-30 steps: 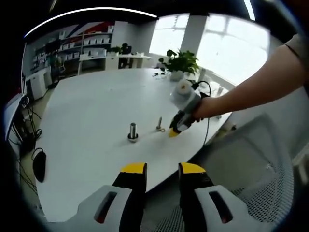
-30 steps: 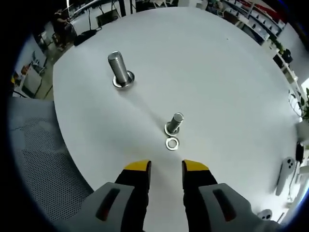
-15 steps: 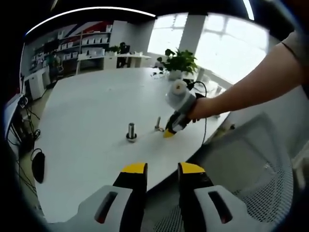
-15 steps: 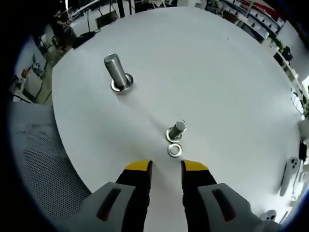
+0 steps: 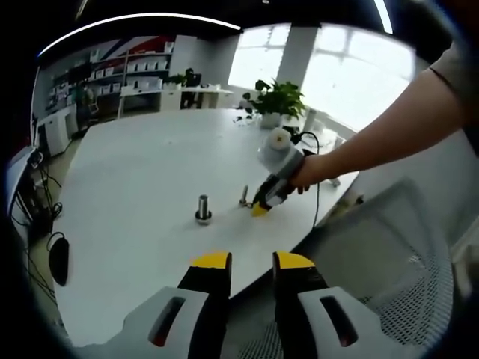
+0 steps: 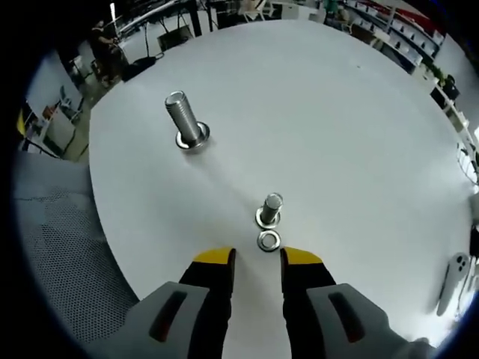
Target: Place the washer onto the threaded stud by aligning its center hole with the stud, sliding it down to the base, and recovering from edge contact or off-axis alignment until the washer reaches the visible bottom stop.
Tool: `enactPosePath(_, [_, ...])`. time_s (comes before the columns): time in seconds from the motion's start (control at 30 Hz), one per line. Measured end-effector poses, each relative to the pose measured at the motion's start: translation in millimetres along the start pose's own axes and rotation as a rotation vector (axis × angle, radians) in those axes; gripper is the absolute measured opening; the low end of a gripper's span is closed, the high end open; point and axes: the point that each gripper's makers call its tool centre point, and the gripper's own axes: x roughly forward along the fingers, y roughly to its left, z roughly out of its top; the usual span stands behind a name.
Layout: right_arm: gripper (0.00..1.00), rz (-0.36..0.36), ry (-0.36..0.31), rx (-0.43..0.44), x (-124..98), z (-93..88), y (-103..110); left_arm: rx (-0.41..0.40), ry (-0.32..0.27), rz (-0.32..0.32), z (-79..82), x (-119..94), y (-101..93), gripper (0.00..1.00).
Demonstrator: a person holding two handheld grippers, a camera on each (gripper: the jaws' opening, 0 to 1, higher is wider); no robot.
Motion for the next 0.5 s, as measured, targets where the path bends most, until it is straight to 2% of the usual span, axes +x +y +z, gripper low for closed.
enactPosePath(0.17, [0.26, -0.004, 0.007, 0.003, 2.2, 6.6, -1.9, -0.002, -0.006, -0.001, 0.8, -0.3, 0.2, 0.19])
enactPosePath(0.3, [0.25, -0.005, 0.050, -0.024, 3.8, 9.1, -2.1, -0.002, -0.001, -0.001, -0.2, -0.3, 0.1, 0.19])
enactPosePath(0.5, [0.15, -0.003, 0.103, -0.060, 5.8, 9.8, 1.9, 0.001, 0.000, -0.004, -0.5, -0.4, -0.5, 0.18])
